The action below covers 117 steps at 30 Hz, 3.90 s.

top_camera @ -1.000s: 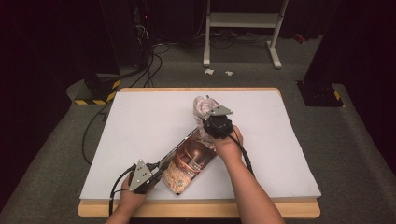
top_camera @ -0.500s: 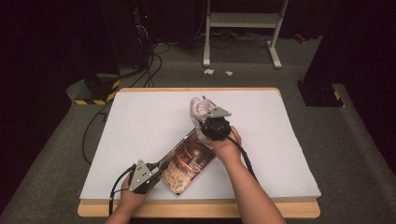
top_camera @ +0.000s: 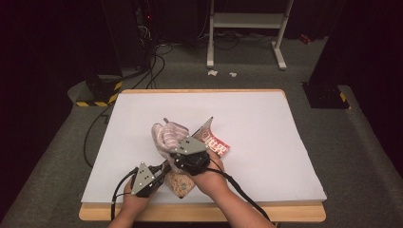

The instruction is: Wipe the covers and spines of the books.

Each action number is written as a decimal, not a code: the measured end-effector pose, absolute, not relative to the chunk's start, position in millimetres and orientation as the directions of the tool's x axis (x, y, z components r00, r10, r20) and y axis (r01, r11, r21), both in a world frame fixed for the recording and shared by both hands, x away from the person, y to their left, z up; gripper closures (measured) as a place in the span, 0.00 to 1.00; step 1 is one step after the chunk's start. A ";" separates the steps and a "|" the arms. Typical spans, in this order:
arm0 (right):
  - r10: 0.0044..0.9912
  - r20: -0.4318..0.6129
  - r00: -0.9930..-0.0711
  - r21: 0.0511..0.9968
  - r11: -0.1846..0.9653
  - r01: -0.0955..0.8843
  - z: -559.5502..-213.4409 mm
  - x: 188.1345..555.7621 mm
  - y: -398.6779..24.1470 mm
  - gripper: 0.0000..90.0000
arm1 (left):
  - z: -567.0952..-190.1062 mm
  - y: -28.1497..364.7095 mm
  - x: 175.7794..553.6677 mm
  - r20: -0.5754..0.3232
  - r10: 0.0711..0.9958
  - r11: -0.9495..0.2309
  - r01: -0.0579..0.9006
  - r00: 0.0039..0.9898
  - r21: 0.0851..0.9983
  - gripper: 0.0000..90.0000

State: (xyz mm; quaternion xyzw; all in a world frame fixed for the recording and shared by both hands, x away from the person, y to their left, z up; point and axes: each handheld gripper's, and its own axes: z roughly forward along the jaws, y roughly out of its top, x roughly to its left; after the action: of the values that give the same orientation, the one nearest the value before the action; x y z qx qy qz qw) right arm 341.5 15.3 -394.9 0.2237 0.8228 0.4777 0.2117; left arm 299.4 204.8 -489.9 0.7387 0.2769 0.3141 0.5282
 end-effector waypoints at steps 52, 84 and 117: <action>0.652 -0.147 -0.744 0.872 0.440 0.214 -405.9 377.2 0.0 0.74 | -491.3 204.5 300.2 0.184 0.742 -0.301 0.076 0.645 0.950 0.92; 0.787 -0.158 -0.596 0.841 0.424 0.337 -422.6 444.0 -32.2 0.74 | -492.4 202.0 300.9 0.193 0.738 -0.315 0.078 0.647 0.946 0.93; 0.914 -0.155 -0.375 0.857 0.313 0.409 -408.7 440.3 -146.0 0.73 | -494.3 208.7 303.6 0.140 0.750 -0.274 0.111 0.647 0.955 0.91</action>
State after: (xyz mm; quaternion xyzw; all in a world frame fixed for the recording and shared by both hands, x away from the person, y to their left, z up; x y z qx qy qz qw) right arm 440.3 -146.0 -408.7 0.4481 0.7381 0.3775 0.3345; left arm 303.6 208.7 -494.3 0.7383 0.2913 0.3029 0.5276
